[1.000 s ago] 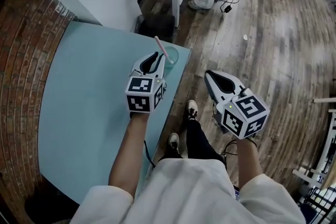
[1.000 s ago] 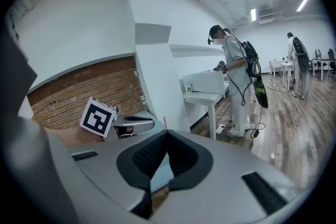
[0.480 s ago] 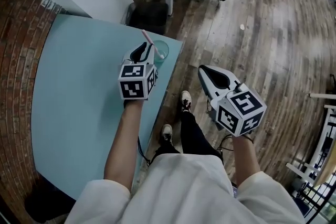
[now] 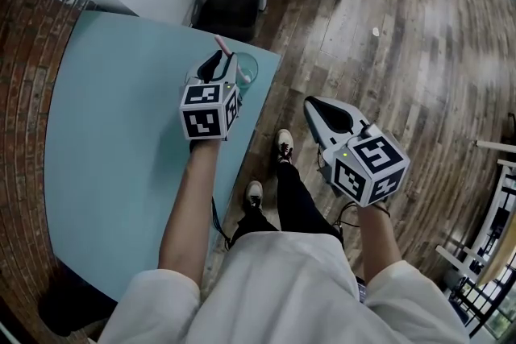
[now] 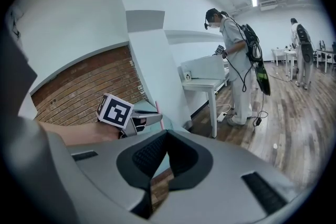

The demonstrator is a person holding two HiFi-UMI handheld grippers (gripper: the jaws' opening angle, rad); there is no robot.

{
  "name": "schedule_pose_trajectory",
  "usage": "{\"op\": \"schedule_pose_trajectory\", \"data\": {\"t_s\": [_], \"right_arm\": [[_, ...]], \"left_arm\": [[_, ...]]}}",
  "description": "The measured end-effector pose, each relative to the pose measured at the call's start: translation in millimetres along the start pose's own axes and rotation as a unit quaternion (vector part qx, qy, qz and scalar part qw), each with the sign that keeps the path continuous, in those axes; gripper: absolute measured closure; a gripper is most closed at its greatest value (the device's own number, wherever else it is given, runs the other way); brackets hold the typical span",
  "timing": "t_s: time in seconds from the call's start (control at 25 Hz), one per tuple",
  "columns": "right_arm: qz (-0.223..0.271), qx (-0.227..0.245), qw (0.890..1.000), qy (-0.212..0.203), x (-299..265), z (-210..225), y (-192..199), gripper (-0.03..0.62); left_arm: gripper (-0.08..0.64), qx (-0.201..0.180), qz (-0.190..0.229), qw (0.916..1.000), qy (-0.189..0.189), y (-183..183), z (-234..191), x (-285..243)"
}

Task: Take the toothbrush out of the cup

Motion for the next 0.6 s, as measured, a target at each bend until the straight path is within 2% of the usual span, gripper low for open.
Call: {"op": "schedule_pose_trajectory", "data": {"t_s": [0.48,0.6], "right_arm": [[-0.012,-0.007,1.000,0.004,-2.9,3.7,9.6,0.595],[-0.014,-0.009,1.000,0.007,-2.3,4.7,11.1,0.595]], "left_arm": [[0.422,0.002,-0.002,0.9999,0.014,1.6,2.1,-10.6],[0.460,0.002,0.001,0.9999,0.016,1.4,1.5,-10.2]]}}
Point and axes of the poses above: the fingertips, and each gripper's own axes: x backward along the fingers, z to its right, y out of its underside, the point moved 10 cm from there along x, backward along the fingers, and after that the axes turned 3 degrees about -y, right-handed, at the moved point
